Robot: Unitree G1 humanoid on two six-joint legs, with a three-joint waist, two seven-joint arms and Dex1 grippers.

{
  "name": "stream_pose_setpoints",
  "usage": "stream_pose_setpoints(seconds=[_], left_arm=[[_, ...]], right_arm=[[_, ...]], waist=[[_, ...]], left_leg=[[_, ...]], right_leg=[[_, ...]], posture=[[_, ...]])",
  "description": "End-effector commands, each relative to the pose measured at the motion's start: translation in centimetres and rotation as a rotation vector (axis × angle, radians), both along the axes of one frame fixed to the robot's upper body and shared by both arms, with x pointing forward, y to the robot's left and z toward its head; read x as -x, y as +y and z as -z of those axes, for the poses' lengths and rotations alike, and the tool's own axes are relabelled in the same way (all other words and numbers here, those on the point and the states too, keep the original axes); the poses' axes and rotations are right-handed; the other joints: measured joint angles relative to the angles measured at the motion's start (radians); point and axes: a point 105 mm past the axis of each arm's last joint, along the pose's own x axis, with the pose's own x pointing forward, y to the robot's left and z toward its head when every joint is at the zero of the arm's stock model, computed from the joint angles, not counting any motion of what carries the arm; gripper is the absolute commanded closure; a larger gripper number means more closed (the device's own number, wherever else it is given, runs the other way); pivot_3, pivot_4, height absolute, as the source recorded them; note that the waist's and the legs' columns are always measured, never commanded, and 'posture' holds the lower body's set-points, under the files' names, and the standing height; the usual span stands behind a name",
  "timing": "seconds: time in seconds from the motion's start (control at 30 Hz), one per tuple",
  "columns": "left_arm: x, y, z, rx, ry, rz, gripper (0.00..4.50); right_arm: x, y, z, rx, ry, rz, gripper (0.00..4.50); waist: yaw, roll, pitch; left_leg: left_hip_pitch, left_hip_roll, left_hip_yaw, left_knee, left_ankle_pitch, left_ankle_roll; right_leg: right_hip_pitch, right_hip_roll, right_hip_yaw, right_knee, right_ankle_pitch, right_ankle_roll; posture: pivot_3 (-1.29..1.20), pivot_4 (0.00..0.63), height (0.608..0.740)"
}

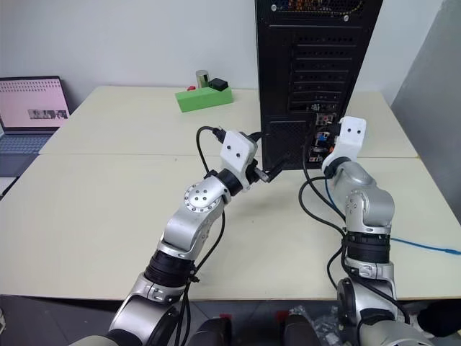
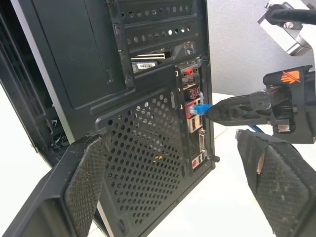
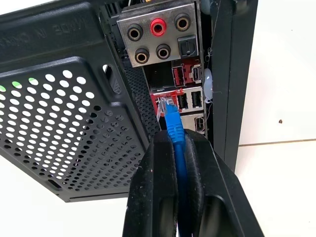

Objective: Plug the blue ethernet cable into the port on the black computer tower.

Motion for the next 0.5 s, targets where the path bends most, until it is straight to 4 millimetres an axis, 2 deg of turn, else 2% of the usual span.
stream_pose_setpoints(seconds=[0.03, 0.5], left_arm=[[0.5, -0.1, -1.7, 0.052, -0.042, 0.033, 0.2], [0.3, 0.4, -3.1, 0.067, -0.046, 0.106, 0.2]], right_arm=[[0.0, 0.4, -2.9, -0.039, -0.107, 0.013, 4.5], [-0.8, 2.1, -3.0, -0.026, -0.136, 0.013, 4.5]], waist=[[-0.001, 0.0, 0.0], [-0.02, 0.0, 0.0]], left_leg=[[0.0, 0.0, 0.0, 0.0, 0.0, 0.0], [0.0, 0.0, 0.0, 0.0, 0.0, 0.0]], right_leg=[[0.0, 0.0, 0.0, 0.0, 0.0, 0.0], [-0.001, 0.0, 0.0, 0.0, 0.0, 0.0]], posture=[[0.0, 0.15, 0.74], [0.0, 0.15, 0.74]])
